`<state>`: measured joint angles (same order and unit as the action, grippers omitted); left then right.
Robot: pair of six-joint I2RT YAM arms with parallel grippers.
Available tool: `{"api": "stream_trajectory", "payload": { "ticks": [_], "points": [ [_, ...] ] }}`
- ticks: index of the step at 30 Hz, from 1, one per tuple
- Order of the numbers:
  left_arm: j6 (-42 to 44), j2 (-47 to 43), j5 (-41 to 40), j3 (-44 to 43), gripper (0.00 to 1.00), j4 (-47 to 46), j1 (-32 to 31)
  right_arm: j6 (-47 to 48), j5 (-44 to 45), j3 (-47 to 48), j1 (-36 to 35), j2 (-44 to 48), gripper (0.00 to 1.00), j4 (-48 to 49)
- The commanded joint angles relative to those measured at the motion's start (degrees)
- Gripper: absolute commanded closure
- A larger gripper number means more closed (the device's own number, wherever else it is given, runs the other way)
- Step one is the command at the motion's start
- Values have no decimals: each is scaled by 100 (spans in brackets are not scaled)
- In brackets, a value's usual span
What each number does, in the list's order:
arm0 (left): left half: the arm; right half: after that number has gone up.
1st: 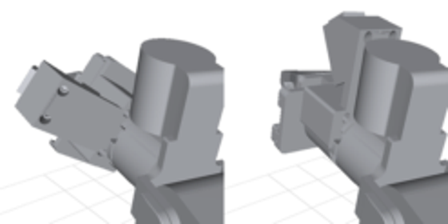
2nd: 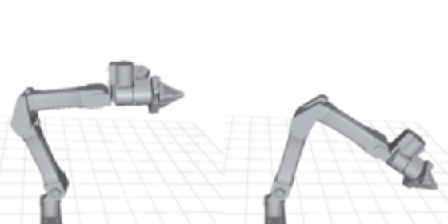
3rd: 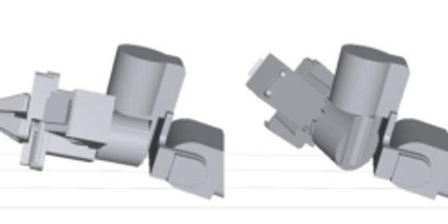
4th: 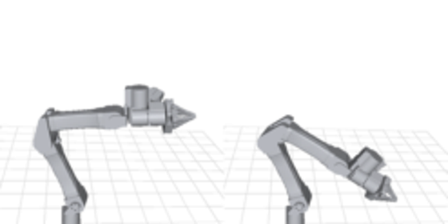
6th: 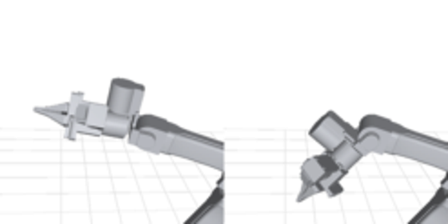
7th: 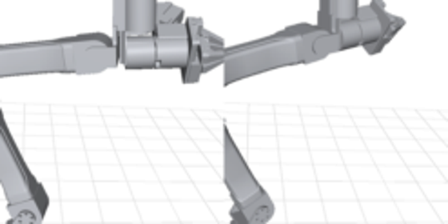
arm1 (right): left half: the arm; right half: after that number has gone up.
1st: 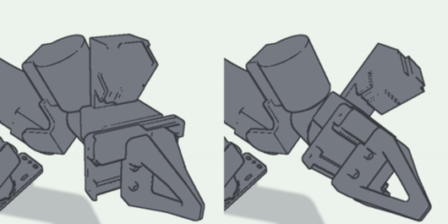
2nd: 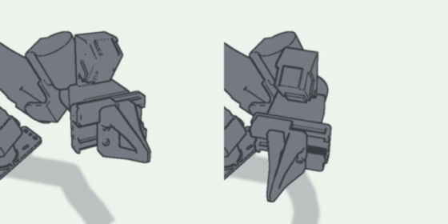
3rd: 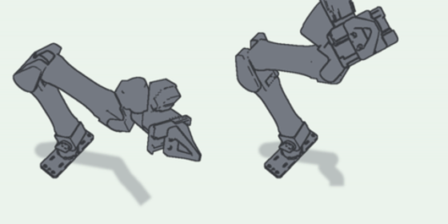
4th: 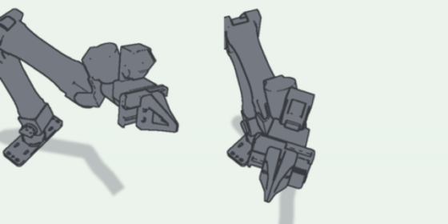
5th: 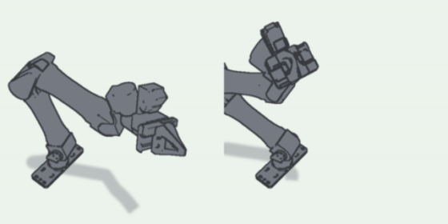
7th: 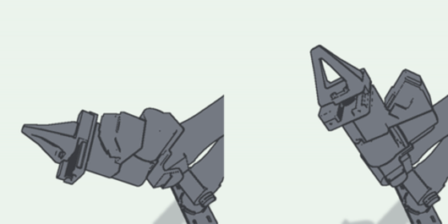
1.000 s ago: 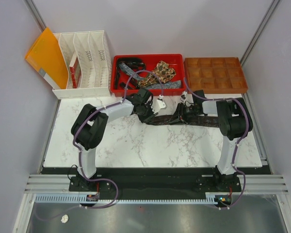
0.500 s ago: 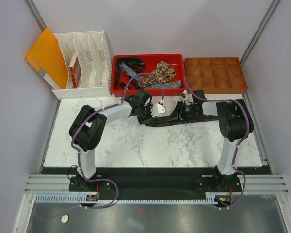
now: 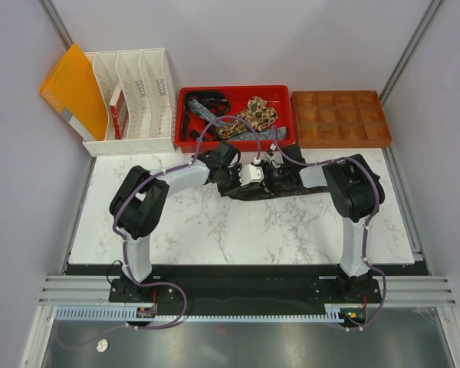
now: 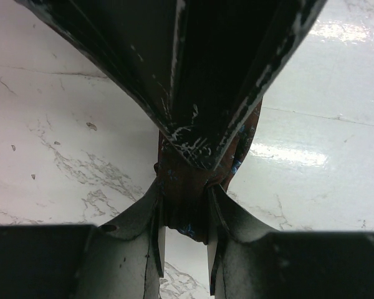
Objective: Roll the ties
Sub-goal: Roll the tie at the center of the board.
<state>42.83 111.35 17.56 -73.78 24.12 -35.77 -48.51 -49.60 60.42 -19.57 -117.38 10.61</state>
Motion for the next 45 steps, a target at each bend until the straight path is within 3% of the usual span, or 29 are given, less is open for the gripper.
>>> {"api": "stream_trajectory", "payload": {
  "ticks": [1, 7, 12, 18, 21, 22, 25, 26, 29, 33, 38, 43, 45],
  "points": [
    [252, 308, -174, 30, 94, 242, -27, -185, 223, 119, -125, -214, 49, 468],
    [252, 291, -51, 48, 93, 242, -27, -264, 276, -13, -187, -320, 50, 793],
    [226, 317, 54, 21, 92, 251, -35, -124, 232, -31, -187, -329, 68, 670],
    [235, 317, 81, 39, 92, 260, -35, -378, 100, -92, -179, -110, 60, 968],
    [235, 308, 133, 48, 92, 269, -35, -475, 100, -83, -178, -118, 61, 1136],
    [235, 308, 116, 48, 92, 269, -35, -475, 109, -75, -187, -162, 64, 1127],
    [235, 308, 107, 21, 89, 269, -35, -247, 135, -4, -187, -267, 87, 760],
    [217, 291, 116, 21, 88, 269, -35, -29, 187, 22, -187, -285, 100, 567],
    [173, 238, 177, 39, 81, 269, -9, 280, 311, 84, -152, -355, 100, 12],
    [68, -103, 598, 118, 61, 286, 105, 667, 399, 75, -100, -425, 100, -366],
    [77, -465, 1889, 197, 41, 269, 649, 808, 434, 75, -64, -549, 100, -472],
    [199, -623, 2549, 223, 34, 77, 931, 992, 504, 92, -38, -724, 100, -534],
    [261, -623, 2472, 276, 33, 23, 888, 1037, 548, 119, -20, -777, 100, -560]
  ]
}}
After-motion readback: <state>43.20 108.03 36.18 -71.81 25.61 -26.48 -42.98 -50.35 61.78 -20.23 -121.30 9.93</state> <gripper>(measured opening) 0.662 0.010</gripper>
